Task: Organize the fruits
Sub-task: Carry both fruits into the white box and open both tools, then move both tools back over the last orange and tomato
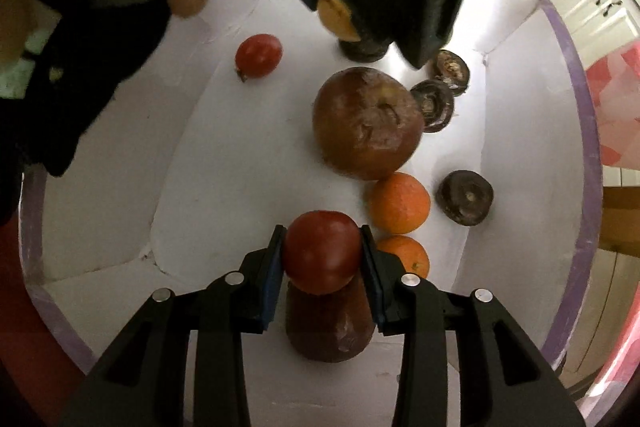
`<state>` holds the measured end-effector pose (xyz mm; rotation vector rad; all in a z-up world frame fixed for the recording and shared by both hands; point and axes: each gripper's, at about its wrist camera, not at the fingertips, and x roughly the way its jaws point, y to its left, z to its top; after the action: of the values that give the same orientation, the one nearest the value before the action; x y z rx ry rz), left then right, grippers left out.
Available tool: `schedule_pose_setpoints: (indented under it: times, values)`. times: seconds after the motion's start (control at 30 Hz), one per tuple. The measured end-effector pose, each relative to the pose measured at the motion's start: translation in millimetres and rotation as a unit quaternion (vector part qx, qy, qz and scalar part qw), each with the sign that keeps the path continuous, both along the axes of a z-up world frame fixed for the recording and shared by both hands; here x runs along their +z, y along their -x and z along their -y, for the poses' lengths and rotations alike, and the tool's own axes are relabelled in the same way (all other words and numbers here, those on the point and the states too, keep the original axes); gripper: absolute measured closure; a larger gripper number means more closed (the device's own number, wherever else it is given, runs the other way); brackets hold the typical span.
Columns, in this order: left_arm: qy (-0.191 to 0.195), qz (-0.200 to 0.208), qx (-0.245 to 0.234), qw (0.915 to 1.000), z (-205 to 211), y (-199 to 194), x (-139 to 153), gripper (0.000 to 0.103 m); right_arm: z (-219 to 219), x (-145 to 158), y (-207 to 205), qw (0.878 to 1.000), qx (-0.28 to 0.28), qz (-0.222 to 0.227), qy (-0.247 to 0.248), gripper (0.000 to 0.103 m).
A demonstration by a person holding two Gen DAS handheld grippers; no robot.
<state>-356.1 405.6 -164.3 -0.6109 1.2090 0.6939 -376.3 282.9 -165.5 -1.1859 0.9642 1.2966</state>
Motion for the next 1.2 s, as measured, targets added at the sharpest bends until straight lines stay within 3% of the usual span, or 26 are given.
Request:
schedule_pose_setpoints:
  times: [0.13, 0.17, 0.2, 0.27, 0.4, 0.47, 0.57, 0.7, 0.77, 0.9, 1.03, 1.1, 1.2]
  values:
    - [0.002, -0.012, -0.001, 0.9999, 0.8, -1.7, -4.2, 0.056, 8.3, 12.6, -9.4, 0.999, -0.024, -0.013, -0.024, 0.041]
    - [0.004, -0.014, 0.001, 0.9999, 0.2, -1.2, -4.7, 0.050, 10.2, 17.0, -11.8, 0.999, -0.030, -0.016, -0.033, 0.040]
    - [0.004, -0.009, 0.008, 0.9999, -1.2, 0.0, -2.7, 0.038, 12.7, 20.7, -13.6, 0.998, -0.036, -0.016, -0.041, 0.038]
    - [-0.001, 0.004, 0.017, 0.9999, -3.3, -3.0, 0.8, 0.027, 19.3, 33.2, -15.2, 0.997, -0.044, -0.010, -0.066, 0.035]
    - [-0.006, 0.043, 0.033, 0.9985, -7.5, -1.5, 19.0, 0.024, 36.1, 71.4, -11.5, 0.990, -0.034, 0.028, -0.136, 0.030]
    - [-0.016, 0.073, 0.044, 0.9963, -8.6, -0.1, 35.3, 0.023, 47.9, 101.8, -6.3, 0.981, -0.024, 0.049, -0.189, 0.026]
    - [-0.088, 0.119, 0.065, 0.9869, -4.2, 0.4, 75.3, 0.021, 61.2, 151.3, -9.0, 0.960, -0.030, 0.070, -0.271, 0.020]
    - [-0.195, 0.194, 0.091, 0.9571, 15.5, -4.3, 138.3, 0.003, 94.2, 206.5, -21.6, 0.924, -0.061, 0.106, -0.363, 0.016]
    - [-0.216, 0.234, 0.087, 0.9440, 31.0, -11.4, 163.6, 0.002, 115.9, 229.3, -36.1, 0.905, -0.088, 0.124, -0.398, 0.016]
    - [-0.240, 0.297, 0.006, 0.9240, 79.6, -51.2, 214.9, 0.002, 170.0, 272.6, -71.4, 0.862, -0.143, 0.180, -0.452, 0.016]
    - [-0.260, 0.340, -0.096, 0.8986, 139.6, -111.7, 254.4, 0.002, 220.5, 292.3, -127.7, 0.825, -0.222, 0.198, -0.481, 0.016]
    - [-0.243, 0.356, -0.143, 0.8909, 172.9, -153.9, 267.5, 0.002, 244.6, 298.3, -159.2, 0.807, -0.261, 0.204, -0.488, 0.016]
    - [-0.206, 0.363, -0.196, 0.8872, 217.5, -223.8, 271.0, 0.002, 276.3, 300.9, -205.5, 0.786, -0.310, 0.223, -0.486, 0.016]
